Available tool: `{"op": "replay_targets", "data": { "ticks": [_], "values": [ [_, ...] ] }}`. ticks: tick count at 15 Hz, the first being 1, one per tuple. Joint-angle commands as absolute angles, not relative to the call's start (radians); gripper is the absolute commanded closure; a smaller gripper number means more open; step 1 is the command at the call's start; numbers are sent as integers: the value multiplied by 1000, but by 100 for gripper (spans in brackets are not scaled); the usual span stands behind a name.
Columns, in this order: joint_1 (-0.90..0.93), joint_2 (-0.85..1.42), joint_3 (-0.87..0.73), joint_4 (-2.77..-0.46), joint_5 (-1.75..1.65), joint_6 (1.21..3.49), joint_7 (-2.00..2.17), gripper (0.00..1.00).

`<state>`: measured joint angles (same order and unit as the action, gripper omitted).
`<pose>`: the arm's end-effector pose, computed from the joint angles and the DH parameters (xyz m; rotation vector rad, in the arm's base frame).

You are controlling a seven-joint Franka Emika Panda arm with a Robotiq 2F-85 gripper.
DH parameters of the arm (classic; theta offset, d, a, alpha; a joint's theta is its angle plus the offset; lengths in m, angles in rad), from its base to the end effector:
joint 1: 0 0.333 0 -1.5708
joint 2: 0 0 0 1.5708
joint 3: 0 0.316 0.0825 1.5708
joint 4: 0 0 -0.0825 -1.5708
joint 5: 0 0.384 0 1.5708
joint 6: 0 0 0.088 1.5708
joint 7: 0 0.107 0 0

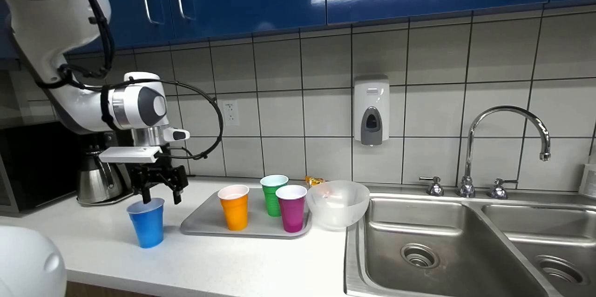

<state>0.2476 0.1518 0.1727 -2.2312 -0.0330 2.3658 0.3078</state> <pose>0.4929 0.2195 0.3036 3.1321 0.2109 -0.0232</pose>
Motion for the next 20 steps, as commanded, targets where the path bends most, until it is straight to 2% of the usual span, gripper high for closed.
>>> {"op": "replay_targets", "data": {
  "ticks": [1,19,20],
  "values": [
    [258,196,171,-2188,-62,2379,357,0],
    [292,291,141,-2151,-102,2462,384,0],
    [292,290,141,-2152,-103,2469,381,5]
  ]
}}
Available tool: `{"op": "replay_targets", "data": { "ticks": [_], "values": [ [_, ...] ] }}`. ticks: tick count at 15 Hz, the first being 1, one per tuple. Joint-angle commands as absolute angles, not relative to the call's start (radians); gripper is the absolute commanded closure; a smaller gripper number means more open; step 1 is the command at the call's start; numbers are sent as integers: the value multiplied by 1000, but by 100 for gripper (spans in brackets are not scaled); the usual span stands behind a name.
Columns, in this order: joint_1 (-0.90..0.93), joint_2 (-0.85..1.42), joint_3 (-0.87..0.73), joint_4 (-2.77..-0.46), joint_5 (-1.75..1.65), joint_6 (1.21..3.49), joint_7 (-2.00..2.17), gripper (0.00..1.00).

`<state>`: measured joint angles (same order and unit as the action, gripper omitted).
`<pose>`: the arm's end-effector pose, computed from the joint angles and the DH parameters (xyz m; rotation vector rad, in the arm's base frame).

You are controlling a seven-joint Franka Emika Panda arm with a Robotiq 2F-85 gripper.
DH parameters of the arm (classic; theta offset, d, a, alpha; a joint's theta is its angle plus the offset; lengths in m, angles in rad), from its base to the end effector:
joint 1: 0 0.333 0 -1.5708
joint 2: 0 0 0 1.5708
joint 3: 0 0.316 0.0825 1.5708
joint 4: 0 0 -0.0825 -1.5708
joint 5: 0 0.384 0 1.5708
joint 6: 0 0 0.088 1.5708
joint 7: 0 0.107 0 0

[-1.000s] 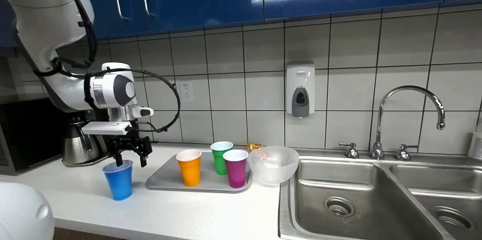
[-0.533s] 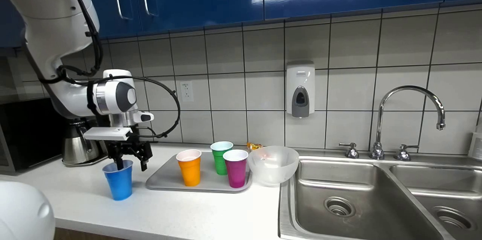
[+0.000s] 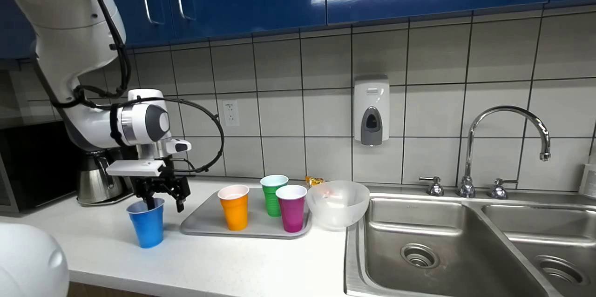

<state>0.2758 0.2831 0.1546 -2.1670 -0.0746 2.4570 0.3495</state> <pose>0.5136 0.2352 0.2657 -3.1345 -0.2074 -0.0191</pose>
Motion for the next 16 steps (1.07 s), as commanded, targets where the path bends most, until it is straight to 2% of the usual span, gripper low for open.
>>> {"op": "replay_targets", "data": {
  "ticks": [1,3,4,7,12,16],
  "values": [
    [293,291,141,-2153,-103,2474,378,26],
    [293,293,141,-2154,-103,2480,376,31],
    [293,294,141,-2154,-102,2481,376,37],
    [293,296,140,-2152,-102,2482,374,63],
    [292,300,143,-2147,-97,2477,365,99],
    [290,304,147,-2139,-86,2475,356,99]
  ]
}}
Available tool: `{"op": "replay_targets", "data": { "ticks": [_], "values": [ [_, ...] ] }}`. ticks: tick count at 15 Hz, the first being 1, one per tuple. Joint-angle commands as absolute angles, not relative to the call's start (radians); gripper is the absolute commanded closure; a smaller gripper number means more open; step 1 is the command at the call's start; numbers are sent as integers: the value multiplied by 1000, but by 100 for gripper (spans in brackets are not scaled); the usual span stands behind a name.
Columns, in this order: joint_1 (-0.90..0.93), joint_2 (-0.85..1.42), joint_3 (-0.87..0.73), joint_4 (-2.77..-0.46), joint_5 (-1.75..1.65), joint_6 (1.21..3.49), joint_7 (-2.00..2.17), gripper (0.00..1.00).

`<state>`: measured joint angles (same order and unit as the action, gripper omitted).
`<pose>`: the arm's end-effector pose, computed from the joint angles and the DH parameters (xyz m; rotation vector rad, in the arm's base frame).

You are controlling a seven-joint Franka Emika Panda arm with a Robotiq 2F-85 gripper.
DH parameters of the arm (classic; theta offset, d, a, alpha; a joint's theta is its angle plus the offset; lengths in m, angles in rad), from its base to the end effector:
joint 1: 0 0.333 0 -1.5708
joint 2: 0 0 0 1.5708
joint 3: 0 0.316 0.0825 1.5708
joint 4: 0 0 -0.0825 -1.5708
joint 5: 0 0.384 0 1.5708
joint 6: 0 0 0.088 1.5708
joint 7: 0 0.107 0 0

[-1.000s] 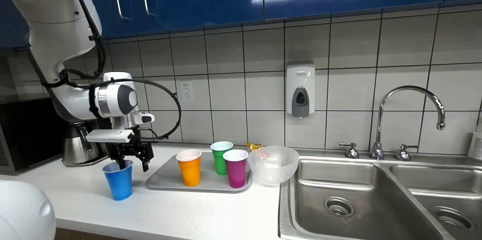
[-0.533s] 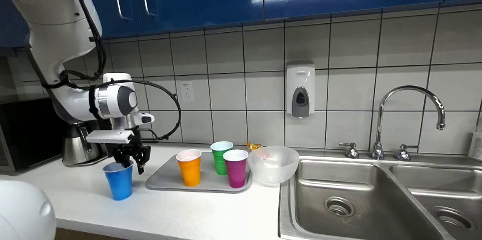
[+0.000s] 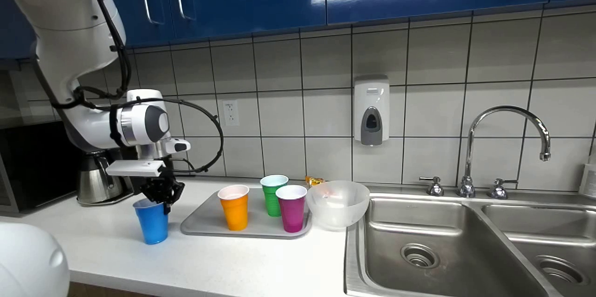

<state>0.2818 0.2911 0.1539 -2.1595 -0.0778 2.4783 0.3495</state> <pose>0.5162 0.2398 0.2661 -3.1258 -0.2187 -0.0496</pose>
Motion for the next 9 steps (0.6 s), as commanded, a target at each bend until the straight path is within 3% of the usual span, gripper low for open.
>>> {"op": "replay_targets", "data": {
  "ticks": [1,9],
  "values": [
    [289,303,148,-2138,-83,2476,353,99],
    [279,285,166,-2126,-46,2473,320,99]
  ]
}}
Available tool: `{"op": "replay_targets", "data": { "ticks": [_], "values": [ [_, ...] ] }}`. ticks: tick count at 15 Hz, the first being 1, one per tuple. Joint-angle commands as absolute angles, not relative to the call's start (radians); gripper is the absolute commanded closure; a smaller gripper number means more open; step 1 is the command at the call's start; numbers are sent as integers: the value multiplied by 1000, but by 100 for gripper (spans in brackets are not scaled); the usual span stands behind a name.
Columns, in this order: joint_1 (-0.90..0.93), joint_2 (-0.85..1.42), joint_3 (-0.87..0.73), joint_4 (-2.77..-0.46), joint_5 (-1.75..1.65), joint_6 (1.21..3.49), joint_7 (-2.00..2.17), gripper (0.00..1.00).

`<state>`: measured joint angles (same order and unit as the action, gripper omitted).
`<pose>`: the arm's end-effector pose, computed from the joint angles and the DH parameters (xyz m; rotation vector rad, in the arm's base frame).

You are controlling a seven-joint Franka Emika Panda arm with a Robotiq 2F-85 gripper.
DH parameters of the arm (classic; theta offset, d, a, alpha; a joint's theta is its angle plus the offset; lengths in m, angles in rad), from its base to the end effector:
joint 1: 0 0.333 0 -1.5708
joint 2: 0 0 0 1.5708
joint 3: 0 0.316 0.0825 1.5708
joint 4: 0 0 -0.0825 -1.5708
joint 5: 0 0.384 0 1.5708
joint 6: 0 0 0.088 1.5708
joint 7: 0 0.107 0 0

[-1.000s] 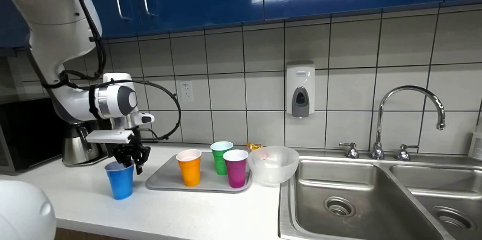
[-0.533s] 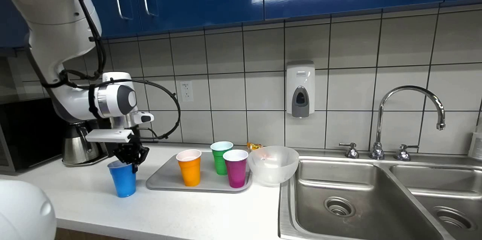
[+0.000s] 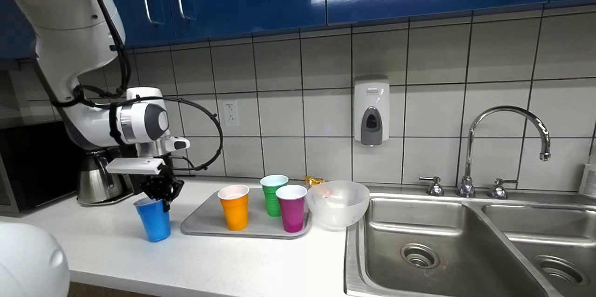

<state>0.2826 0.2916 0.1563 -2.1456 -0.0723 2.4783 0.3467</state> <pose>0.5198 0.2432 0.2715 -3.1168 -0.2196 -0.0666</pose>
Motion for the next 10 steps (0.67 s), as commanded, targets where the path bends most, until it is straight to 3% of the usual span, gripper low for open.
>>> {"op": "replay_targets", "data": {
  "ticks": [1,10],
  "values": [
    [279,282,167,-2122,-44,2475,318,99],
    [264,278,162,-2060,-9,2470,300,99]
  ]
}}
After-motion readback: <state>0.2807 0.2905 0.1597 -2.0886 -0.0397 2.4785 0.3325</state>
